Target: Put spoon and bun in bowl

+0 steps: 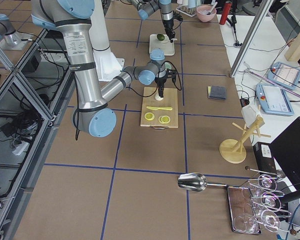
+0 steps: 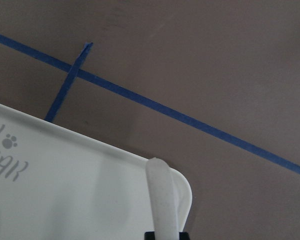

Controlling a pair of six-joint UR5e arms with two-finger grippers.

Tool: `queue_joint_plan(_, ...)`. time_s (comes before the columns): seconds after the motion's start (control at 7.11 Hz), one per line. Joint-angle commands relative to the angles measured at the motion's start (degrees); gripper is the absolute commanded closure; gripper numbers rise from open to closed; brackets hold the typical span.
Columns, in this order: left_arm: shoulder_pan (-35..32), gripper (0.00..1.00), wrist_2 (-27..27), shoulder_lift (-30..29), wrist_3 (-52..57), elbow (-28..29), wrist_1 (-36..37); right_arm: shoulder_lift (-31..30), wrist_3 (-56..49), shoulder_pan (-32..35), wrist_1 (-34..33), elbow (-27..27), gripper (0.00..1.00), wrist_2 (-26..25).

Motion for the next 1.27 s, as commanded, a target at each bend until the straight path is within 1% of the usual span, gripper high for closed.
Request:
queue_joint_plan(0.0, 0.14, 1.0, 0.0, -4.87, -3.64, 2.54, -0.03, -0.03, 0.46, -2.1, -0.12, -1.32, 0.0, -1.19)
queue_joint_plan(0.14, 0.23, 1.0, 0.08, -5.15, -4.0, 2.64, -0.11, 0.06, 0.46, -2.71, -0.38, -1.85, 0.05, -1.19)
queue_joint_plan(0.28, 0.32, 1.0, 0.08, -6.11, -5.83, 3.16, -0.2, 0.15, 0.46, -3.32, -0.56, -2.55, 0.12, -1.28)
queue_joint_plan(0.42, 0.32, 1.0, 0.08, -6.55, -5.93, 3.17, -0.2, 0.24, 0.46, -3.33, -0.56, -2.73, 0.26, -1.11)
queue_joint_plan(0.56, 0.41, 1.0, 0.08, -6.56, -5.93, 3.17, -0.2, 0.32, 0.46, -3.5, -0.56, -2.82, 0.53, -1.11)
queue_joint_plan(0.7, 0.93, 1.0, 0.17, -7.17, -6.11, 3.78, -0.2, 0.33, 0.37, -3.42, -0.56, -2.82, 0.96, -1.02)
queue_joint_plan(0.84, 2.07, 1.0, 0.26, -9.52, -9.94, 7.09, -1.6, 0.41, 0.37, -3.42, -0.56, -2.47, 1.0, -0.93)
queue_joint_plan(0.98, 3.04, 1.0, 0.52, -10.5, -11.8, 9.91, -5.35, 0.41, 0.2, -2.9, -0.56, -2.21, 1.0, -0.5)
queue_joint_plan(1.12, 4.52, 1.0, 2.7, -11.47, -13.13, 10.72, -6.08, 0.41, 0.11, -2.11, -0.56, -1.77, 1.0, 0.03)
